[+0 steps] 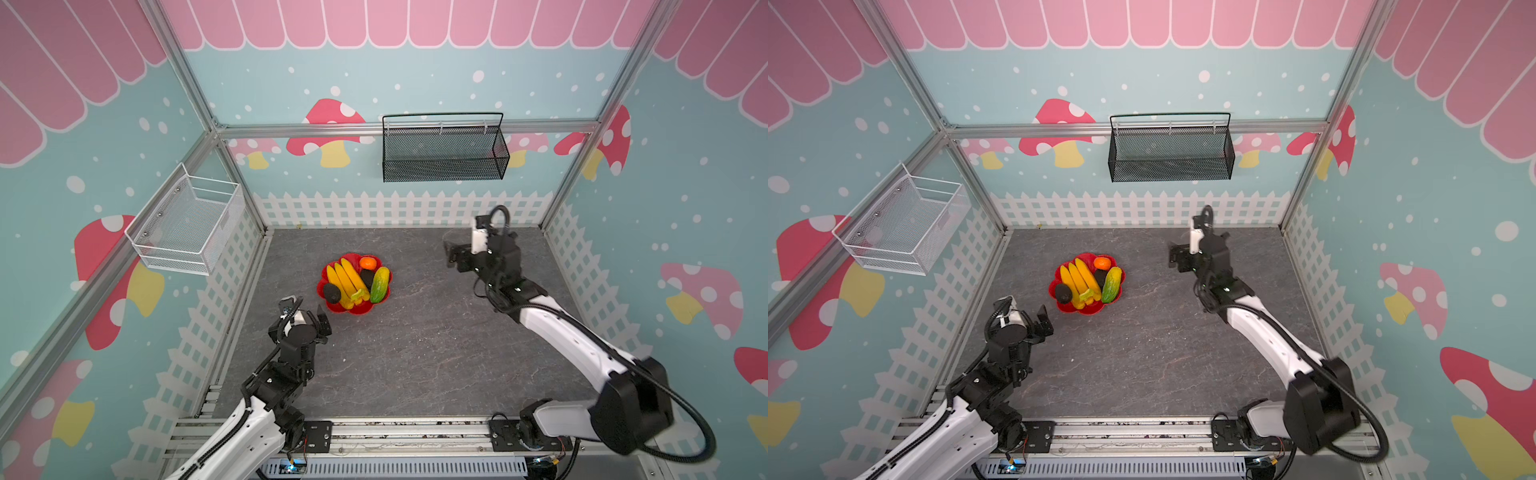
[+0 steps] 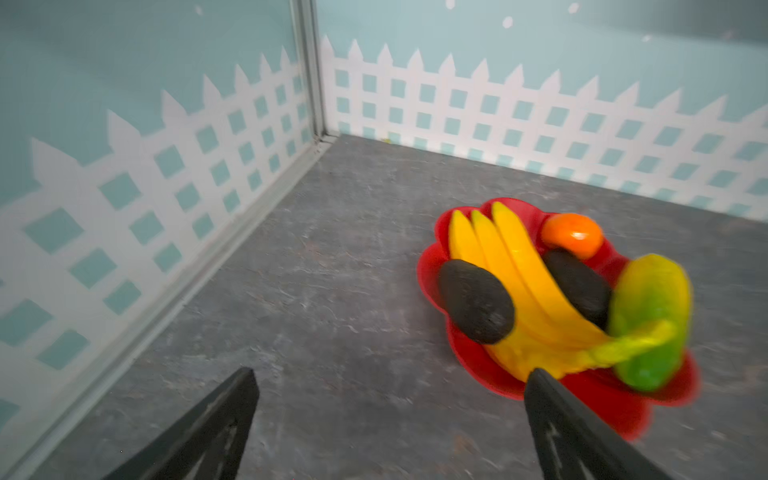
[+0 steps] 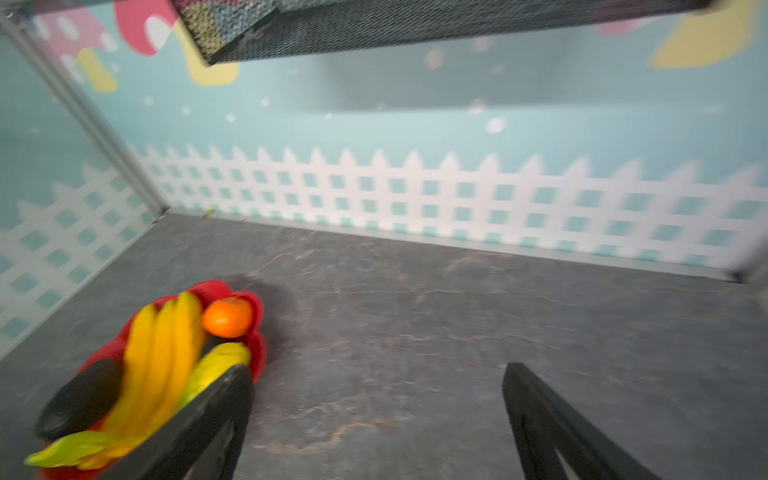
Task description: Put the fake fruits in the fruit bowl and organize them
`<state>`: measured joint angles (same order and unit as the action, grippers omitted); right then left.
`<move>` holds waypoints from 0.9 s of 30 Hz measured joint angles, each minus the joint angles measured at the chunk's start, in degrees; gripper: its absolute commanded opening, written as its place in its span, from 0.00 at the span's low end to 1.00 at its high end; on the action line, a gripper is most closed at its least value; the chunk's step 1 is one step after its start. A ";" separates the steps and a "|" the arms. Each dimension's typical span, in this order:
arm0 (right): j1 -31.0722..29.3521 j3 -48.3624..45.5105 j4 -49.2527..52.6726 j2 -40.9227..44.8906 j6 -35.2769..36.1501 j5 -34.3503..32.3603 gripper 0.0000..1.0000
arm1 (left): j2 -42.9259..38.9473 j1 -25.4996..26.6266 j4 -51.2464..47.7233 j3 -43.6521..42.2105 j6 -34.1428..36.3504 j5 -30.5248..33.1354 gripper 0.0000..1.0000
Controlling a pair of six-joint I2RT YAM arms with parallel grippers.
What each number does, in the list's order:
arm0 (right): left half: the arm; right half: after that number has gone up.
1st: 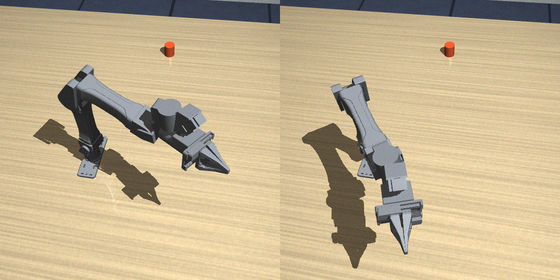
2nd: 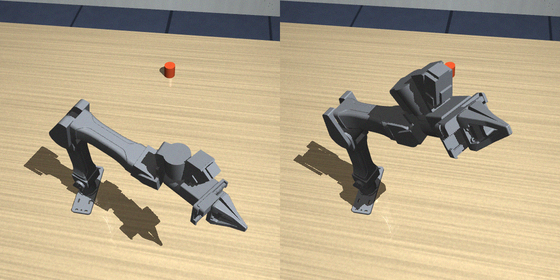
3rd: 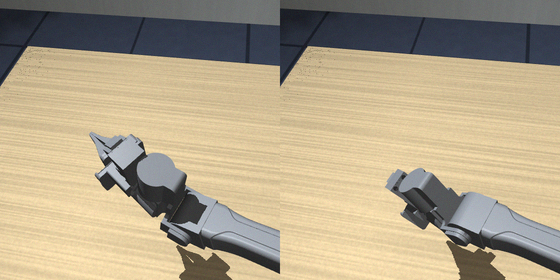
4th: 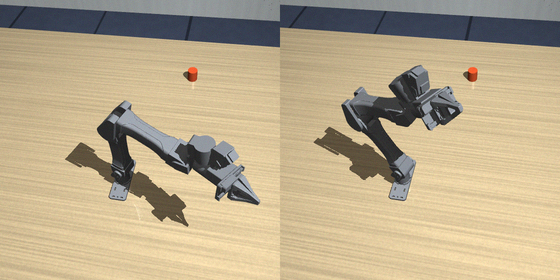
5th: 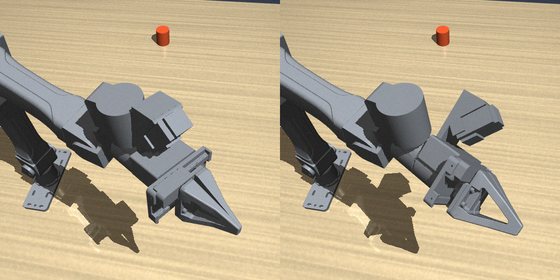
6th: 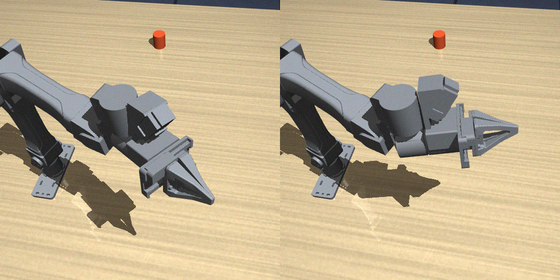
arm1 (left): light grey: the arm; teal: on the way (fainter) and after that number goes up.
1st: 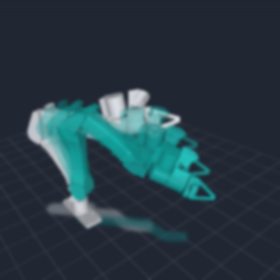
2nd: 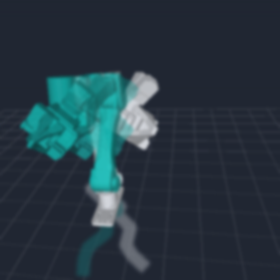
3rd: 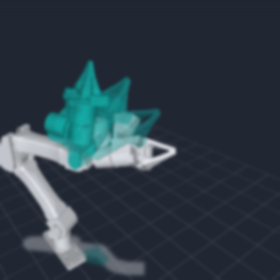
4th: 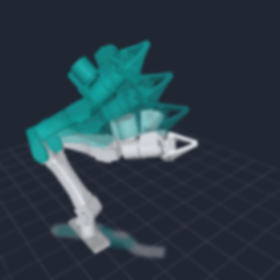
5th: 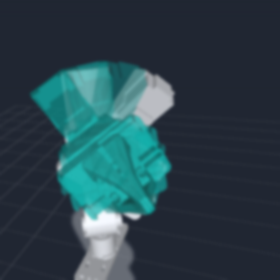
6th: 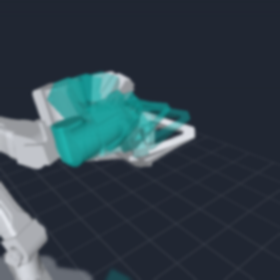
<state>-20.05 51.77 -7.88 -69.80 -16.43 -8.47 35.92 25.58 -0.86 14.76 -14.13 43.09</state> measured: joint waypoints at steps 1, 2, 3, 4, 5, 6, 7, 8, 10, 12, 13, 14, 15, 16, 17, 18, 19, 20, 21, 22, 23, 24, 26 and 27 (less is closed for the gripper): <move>1.75 -3.96 -0.66 3.34 0.52 -0.98 0.98 | 2.03 -1.81 3.43 -1.55 1.42 0.66 1.00; 4.13 -8.48 -1.16 6.88 1.38 -2.12 0.98 | 4.35 -4.35 6.01 -2.40 2.05 0.55 1.00; 6.54 -12.79 -1.70 9.51 2.05 -3.08 0.98 | 6.97 -7.52 8.59 -2.75 2.23 0.04 1.00; 8.41 -15.78 -2.19 10.86 2.49 -3.91 0.98 | 9.31 -10.36 11.02 -2.82 2.16 -0.74 1.00; 10.43 -19.08 -2.71 11.85 2.82 -4.76 0.98 | 11.96 -13.16 13.88 -2.84 1.97 -1.81 1.00; 12.09 -21.92 -3.28 12.24 3.04 -5.62 0.98 | 14.53 -15.50 16.61 -2.82 1.88 -2.93 1.00; 13.38 -24.41 -4.33 12.24 3.17 -6.40 0.98 | 16.83 -17.22 18.05 -2.54 1.49 -3.74 1.00; 14.38 -26.97 -5.84 11.98 3.19 -7.34 0.98 | 19.02 -18.93 18.75 -2.05 1.22 -5.03 1.00; 15.65 -31.26 -10.08 10.51 3.13 -8.85 0.98 | 22.47 -21.68 20.00 -0.98 0.70 -7.45 1.00; 16.33 -34.60 -15.87 7.45 3.13 -9.88 0.98 | 25.31 -23.67 22.01 0.07 0.42 -10.16 1.00; 16.37 -35.82 -18.80 5.90 3.17 -10.21 0.98 | 26.49 -24.20 23.39 0.37 0.44 -11.45 1.00; 16.44 -37.24 -22.69 3.74 3.37 -10.49 0.98 | 27.98 -24.61 25.68 0.55 0.46 -13.16 1.00; 16.44 -38.29 -26.21 1.51 3.67 -10.88 0.98 | 29.27 -24.81 27.87 0.52 0.50 -14.75 1.00; 16.44 -38.58 -28.17 -0.42 4.02 -11.19 0.98 | 30.56 -24.83 30.25 0.46 0.50 -16.22 1.00; 16.57 -38.62 -30.62 -2.40 4.81 -11.50 0.98 | 32.02 -24.83 33.07 0.33 0.63 -17.68 1.00; 16.65 -38.62 -33.73 -4.15 5.73 -11.76 0.98 | 33.48 -24.81 35.71 0.26 0.85 -19.02 1.00; 16.65 -38.64 -36.30 -5.16 6.51 -11.93 0.98 | 34.56 -24.83 37.46 0.26 1.14 -20.28 1.00; 16.70 -38.73 -39.98 -6.36 7.54 -11.96 0.98 | 35.34 -24.83 38.95 0.26 1.57 -21.46 1.00; 16.74 -38.91 -44.13 -7.61 8.68 -11.67 0.98 | 35.91 -24.83 40.70 0.15 2.12 -22.47 1.00; 16.74 -38.97 -47.50 -8.94 9.62 -11.28 0.98 | 36.44 -24.81 42.95 -0.11 2.71 -23.37 1.00; 16.74 -38.97 -51.17 -10.91 10.60 -10.51 0.98 | 37.31 -24.81 46.27 -0.74 3.32 -23.98 1.00; 16.76 -39.06 -54.71 -13.25 11.67 -9.49 0.98 | 38.93 -24.81 50.56 -1.64 3.96 -24.55 1.00; 16.85 -39.74 -58.62 -16.24 13.16 -7.48 0.98 | 44.70 -24.81 59.76 -3.41 4.74 -25.44 1.00; 16.94 -40.22 -59.74 -16.83 13.77 -6.56 0.98 | 48.81 -24.81 64.19 -4.02 5.44 -26.29 1.00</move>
<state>-3.11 11.55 -67.61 -86.63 -2.66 -15.03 84.73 0.78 63.33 10.74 -8.69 16.80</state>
